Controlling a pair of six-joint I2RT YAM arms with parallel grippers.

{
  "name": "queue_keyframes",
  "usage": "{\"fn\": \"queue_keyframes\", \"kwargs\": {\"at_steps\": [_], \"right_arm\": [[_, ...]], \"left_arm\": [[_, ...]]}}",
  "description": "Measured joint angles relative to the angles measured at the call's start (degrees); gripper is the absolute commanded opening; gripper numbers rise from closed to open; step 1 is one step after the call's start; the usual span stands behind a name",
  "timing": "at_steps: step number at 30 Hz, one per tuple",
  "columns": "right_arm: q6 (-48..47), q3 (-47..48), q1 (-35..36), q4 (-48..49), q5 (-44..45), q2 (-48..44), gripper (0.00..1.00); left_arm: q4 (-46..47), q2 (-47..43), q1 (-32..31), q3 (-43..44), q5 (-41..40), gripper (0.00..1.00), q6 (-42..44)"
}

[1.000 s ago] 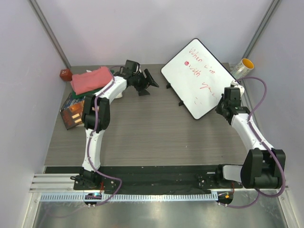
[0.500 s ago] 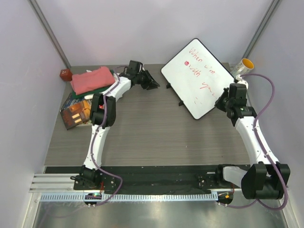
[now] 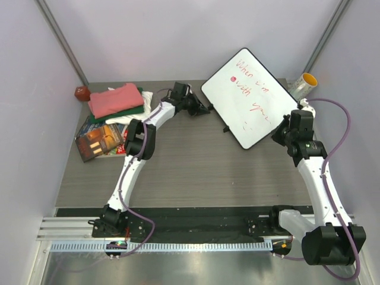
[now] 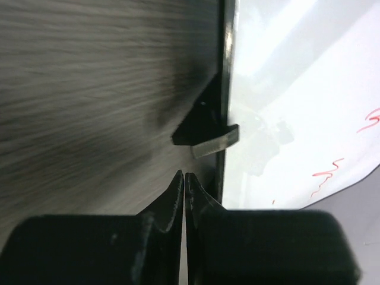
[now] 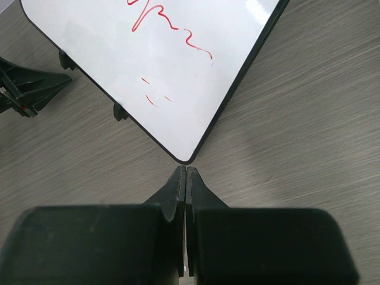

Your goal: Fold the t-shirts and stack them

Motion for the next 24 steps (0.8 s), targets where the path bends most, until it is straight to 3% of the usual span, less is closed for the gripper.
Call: {"fn": "queue_keyframes", "kwargs": {"at_steps": [3, 4, 7, 10, 24], "right_arm": [[0.0, -0.4, 0.0, -0.3, 0.2, -0.2, 0.01], [0.0, -0.6, 0.0, -0.4, 0.2, -0.2, 0.01], [0.0, -0.9, 0.0, -1.1, 0.2, 0.0, 0.01], [-0.1, -0.9, 0.0, -1.2, 0.2, 0.5, 0.01], [-0.5, -0.9, 0.0, -1.9, 0.2, 1.4, 0.01]], "left_arm": [[1.2, 0.0, -1.0, 0.1, 0.5, 0.13, -0.7], [1.4, 0.0, -1.4, 0.1, 0.6, 0.32, -0.8], [1.9, 0.0, -1.7, 0.1, 0.7, 0.62, -0.7], [2.1, 0.0, -1.3, 0.1, 0.2, 0.7, -0.4], [4.0, 0.3, -0.5, 3.3, -1.9, 0.7, -1.0]]}}
